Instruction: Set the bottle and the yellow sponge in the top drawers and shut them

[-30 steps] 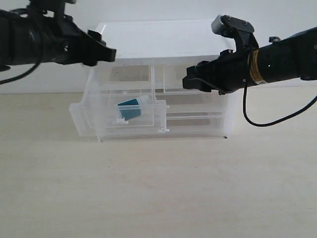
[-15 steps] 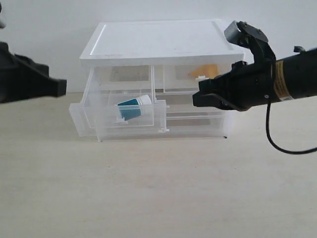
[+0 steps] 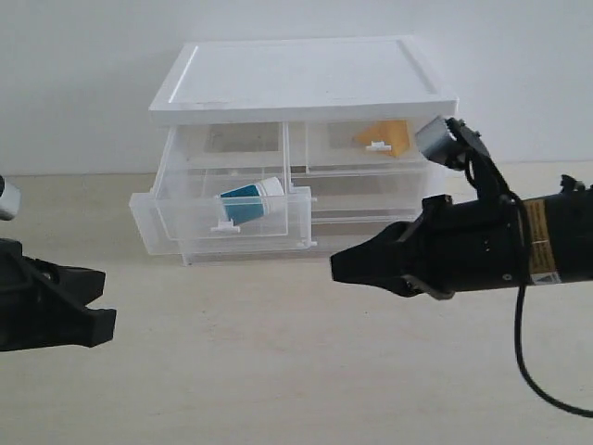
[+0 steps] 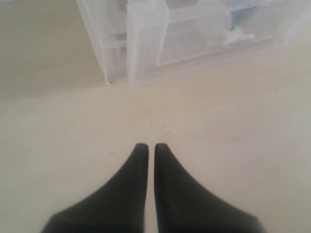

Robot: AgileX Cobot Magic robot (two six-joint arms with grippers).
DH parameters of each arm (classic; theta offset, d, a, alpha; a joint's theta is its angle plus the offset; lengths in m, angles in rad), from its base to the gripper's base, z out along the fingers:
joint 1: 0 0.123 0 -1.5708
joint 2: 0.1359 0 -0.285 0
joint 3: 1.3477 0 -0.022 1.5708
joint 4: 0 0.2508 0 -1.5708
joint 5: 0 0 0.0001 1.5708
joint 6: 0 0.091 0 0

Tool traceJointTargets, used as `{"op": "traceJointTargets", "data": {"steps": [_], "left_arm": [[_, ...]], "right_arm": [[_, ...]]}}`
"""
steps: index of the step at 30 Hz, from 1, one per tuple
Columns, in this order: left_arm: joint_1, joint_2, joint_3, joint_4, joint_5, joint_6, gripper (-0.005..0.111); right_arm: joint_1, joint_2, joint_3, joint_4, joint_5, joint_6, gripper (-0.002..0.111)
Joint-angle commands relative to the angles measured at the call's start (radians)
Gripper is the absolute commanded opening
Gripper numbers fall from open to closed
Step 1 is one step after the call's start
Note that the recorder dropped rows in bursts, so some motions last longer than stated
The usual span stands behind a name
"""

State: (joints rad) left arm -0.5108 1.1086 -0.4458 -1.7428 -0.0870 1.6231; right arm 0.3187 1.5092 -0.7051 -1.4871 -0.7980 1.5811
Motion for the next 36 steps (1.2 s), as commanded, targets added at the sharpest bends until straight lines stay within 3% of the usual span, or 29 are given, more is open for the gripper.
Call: {"op": "traceJointTargets", "data": {"steps": [1,6,16,22,36], "left_arm": [[0.001,0.005,-0.008,-0.002,0.039,-0.012,0.004],[0.001,0.069,-0.044,-0.002,0.078,-0.01,0.004],[0.001,0.271,-0.177,-0.002,0.104,-0.01,0.004],[0.001,0.359,-0.249,-0.002,0.129,0.012,0.004],[0.012,0.436,-0.491,0.039,0.024,0.044,0.004]], "right_arm": [[0.121,-0.009,0.008,0.138,0.029,-0.107,0.0],[0.225,-0.007,0.005,0.31,0.181,-0.232,0.0],[0.231,0.095,-0.007,0.552,0.197,-0.441,0.0],[0.231,0.204,-0.103,0.559,0.222,-0.466,0.0],[0.229,0.248,-0.315,0.559,0.366,-0.498,0.0]]}}
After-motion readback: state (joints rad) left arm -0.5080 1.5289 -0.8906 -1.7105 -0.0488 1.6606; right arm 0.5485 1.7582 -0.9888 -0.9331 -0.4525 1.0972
